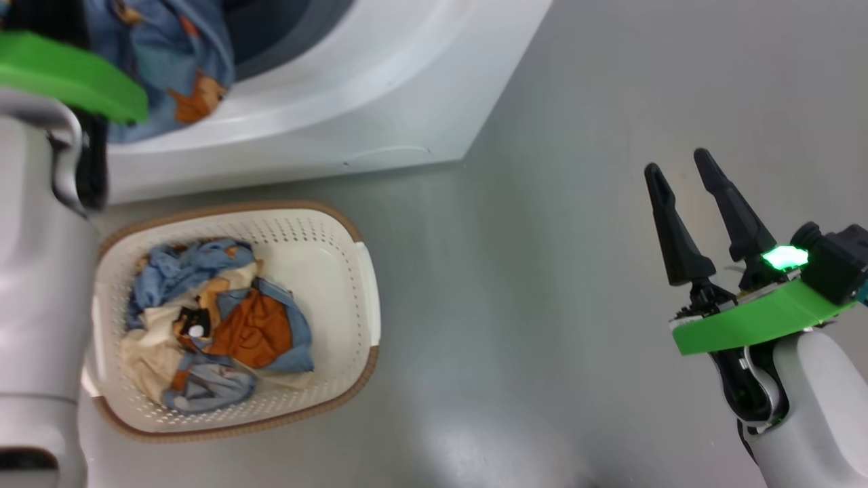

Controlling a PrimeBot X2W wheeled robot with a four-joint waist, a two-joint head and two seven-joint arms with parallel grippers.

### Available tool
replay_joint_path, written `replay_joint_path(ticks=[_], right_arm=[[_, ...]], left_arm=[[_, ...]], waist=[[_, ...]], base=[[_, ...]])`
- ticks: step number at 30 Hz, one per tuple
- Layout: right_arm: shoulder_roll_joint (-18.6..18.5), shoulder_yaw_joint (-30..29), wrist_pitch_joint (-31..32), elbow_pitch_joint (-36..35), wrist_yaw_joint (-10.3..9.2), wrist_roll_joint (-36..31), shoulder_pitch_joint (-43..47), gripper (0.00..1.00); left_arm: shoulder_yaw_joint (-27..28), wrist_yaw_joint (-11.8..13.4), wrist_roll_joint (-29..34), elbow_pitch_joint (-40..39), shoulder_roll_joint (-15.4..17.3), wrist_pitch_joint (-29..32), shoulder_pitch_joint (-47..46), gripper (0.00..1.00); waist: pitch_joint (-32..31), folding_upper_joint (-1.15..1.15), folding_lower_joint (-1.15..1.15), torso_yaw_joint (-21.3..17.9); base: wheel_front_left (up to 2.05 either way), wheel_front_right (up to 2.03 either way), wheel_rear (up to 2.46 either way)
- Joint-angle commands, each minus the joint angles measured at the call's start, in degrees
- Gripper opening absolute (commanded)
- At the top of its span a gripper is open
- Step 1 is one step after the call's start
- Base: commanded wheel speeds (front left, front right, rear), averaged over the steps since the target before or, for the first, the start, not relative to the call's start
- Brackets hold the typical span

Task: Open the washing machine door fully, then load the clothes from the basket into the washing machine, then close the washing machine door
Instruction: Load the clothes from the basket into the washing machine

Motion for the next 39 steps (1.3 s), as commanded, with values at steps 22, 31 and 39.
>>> replay_joint_path(ticks=[22,31,39], right_arm=[[2.8,2.1,-0.3,-1.7,0.09,-0.7,-2.0,1.0],[2.9,2.4,-0.3,-1.2,0.09,-0.9,-2.3,1.0],[2.6,2.7,-0.3,-0.6,0.09,-0.8,-2.5,1.0]], left_arm=[[6.2,2.1,6.8,3.8,3.8,-0.5,-12.7,1.0],[5.6,0.8,6.8,11.8,2.2,-0.5,-13.3,1.0],[5.6,-0.5,7.5,9.8,1.6,-0.5,-9.5,1.0]], waist=[[7.4,0.0,0.0,-6.8],[6.5,0.0,0.0,-5.4],[3.8,0.0,0.0,-4.0]], base=[[0.0,0.0,0.0],[0.0,0.0,0.0],[0.0,0.0,0.0]])
